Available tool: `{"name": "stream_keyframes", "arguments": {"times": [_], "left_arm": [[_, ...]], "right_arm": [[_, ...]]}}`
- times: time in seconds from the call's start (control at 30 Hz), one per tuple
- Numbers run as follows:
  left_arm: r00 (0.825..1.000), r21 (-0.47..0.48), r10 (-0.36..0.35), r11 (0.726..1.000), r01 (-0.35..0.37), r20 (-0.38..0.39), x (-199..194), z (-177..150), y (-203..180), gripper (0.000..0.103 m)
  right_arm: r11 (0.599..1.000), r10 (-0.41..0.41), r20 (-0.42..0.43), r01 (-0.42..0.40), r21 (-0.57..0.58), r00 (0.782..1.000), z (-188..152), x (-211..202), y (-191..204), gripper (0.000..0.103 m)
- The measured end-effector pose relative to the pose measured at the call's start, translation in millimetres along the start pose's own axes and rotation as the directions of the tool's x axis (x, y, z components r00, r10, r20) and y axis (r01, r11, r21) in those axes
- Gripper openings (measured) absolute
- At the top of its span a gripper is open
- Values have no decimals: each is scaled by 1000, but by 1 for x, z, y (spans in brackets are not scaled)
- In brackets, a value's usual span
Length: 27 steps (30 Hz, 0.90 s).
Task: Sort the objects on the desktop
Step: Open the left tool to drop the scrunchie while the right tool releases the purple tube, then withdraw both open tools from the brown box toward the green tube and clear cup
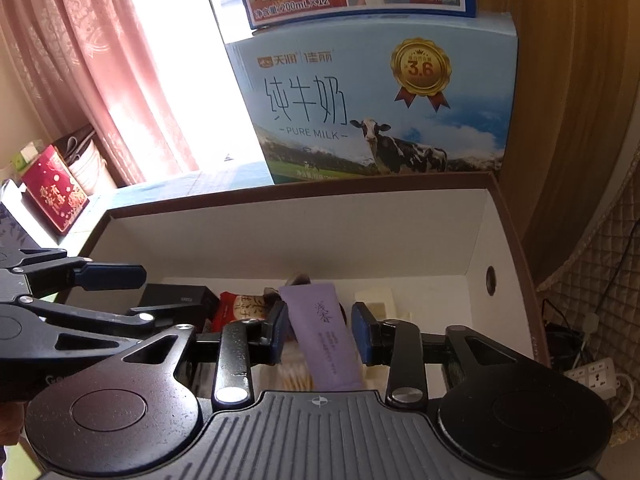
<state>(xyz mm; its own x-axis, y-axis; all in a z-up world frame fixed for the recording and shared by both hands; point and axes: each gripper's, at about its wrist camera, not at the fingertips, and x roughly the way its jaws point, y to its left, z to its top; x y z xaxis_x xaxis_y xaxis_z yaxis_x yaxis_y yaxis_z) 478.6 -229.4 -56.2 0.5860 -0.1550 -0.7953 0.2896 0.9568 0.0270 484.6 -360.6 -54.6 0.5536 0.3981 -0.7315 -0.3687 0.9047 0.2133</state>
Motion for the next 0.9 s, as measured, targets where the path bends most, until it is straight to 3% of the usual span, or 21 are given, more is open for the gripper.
{"name": "stream_keyframes", "arguments": {"times": [0.07,0.27,0.43,0.63,0.9], "left_arm": [[1000,-1,-1,1000,1,11,-6,-2,1,70],[1000,-20,5,1000,-5,24,-25,-10,6,79],[999,-43,19,999,-18,33,-43,-20,9,88],[997,-40,63,997,-62,43,-68,-32,-8,90],[994,-39,98,995,-96,46,-98,-51,-22,95]], "right_arm": [[1000,-9,15,9,3,1000,-3,-8,0,55],[1000,3,36,-2,-22,999,-15,-34,1,77],[999,3,44,-1,-48,999,-23,-52,7,89],[1000,4,51,-2,-28,999,-31,-73,16,96],[1000,2,67,0,-26,998,-41,-99,30,99]]}}
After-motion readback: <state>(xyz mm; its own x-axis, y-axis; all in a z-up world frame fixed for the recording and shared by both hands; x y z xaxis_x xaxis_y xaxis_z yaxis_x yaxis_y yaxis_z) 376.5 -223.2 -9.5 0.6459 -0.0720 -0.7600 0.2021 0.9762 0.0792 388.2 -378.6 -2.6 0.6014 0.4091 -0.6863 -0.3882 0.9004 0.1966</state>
